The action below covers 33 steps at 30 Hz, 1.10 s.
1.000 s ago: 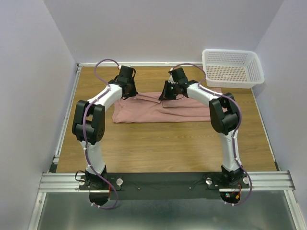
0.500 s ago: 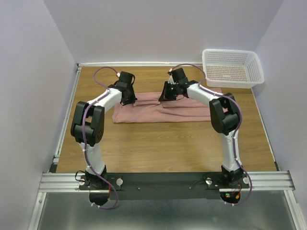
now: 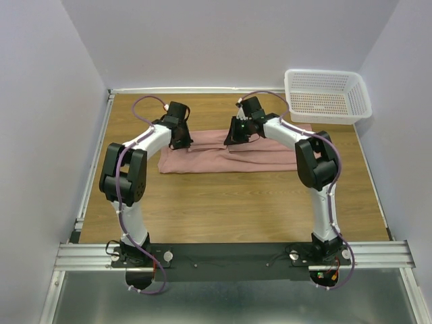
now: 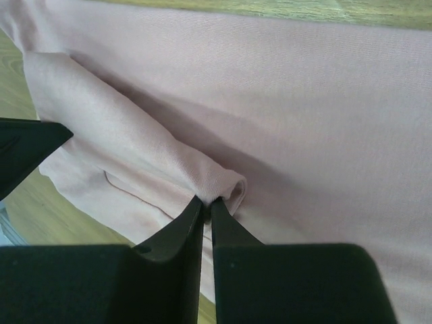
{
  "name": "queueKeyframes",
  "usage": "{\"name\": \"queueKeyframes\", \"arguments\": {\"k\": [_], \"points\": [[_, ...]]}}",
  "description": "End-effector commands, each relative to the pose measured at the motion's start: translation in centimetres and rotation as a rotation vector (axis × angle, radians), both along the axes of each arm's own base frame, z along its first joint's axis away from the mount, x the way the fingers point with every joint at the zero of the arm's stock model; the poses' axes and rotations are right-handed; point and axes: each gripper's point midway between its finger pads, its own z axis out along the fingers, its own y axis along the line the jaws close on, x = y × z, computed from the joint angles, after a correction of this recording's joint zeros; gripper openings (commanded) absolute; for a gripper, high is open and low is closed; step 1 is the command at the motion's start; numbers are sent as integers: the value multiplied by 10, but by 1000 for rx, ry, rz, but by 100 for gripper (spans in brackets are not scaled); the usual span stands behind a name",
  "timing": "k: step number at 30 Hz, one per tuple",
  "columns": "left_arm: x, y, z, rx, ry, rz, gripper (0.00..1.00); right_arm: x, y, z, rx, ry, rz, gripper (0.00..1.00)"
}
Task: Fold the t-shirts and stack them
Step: Fold the tshirt
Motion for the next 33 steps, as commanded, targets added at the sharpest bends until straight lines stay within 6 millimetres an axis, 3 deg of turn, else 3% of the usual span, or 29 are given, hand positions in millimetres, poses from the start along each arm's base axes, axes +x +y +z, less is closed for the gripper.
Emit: {"name": "queueKeyframes", "arguments": {"k": [1, 4, 7, 8, 9, 10, 13, 15, 17, 19, 23, 28, 33], "points": [[-6, 9, 10, 14, 9, 20, 1, -3, -12, 17, -23, -18, 1, 17], [-12, 9, -7, 11, 48, 19, 5, -6, -13, 7, -32, 4, 6, 19], [-18, 8, -14, 0, 62, 21, 20, -8, -14, 6, -39, 4, 10, 25], [-18, 8, -13, -3, 55, 26, 33, -7, -17, 8, -46, -2, 7, 28], [-21, 8, -14, -5, 57, 26, 40, -6, -19, 10, -59, -14, -1, 32], [-20, 8, -10, -9, 44, 26, 53, -7, -22, 18, -69, -36, 4, 40], [-22, 9, -2, -11, 32, 24, 77, -9, -31, 39, -101, -91, 20, 50], [-23, 10, 13, -11, 4, 26, 84, -14, -38, 46, -129, -110, 30, 51], [-25, 16, 33, -3, -42, 41, 85, -22, -49, 57, -166, -128, 31, 51], [-31, 24, 48, 25, -81, 62, 85, -36, -59, 48, -201, -101, 26, 51], [-46, 30, 52, 86, -95, 71, 81, -66, -79, 32, -241, -40, -4, 49], [-53, 33, 26, 123, -71, 70, 64, -92, -81, 5, -231, 58, -4, 41], [-52, 41, -4, 167, -31, 92, 46, -93, -70, -5, -192, 58, -55, 36]]}}
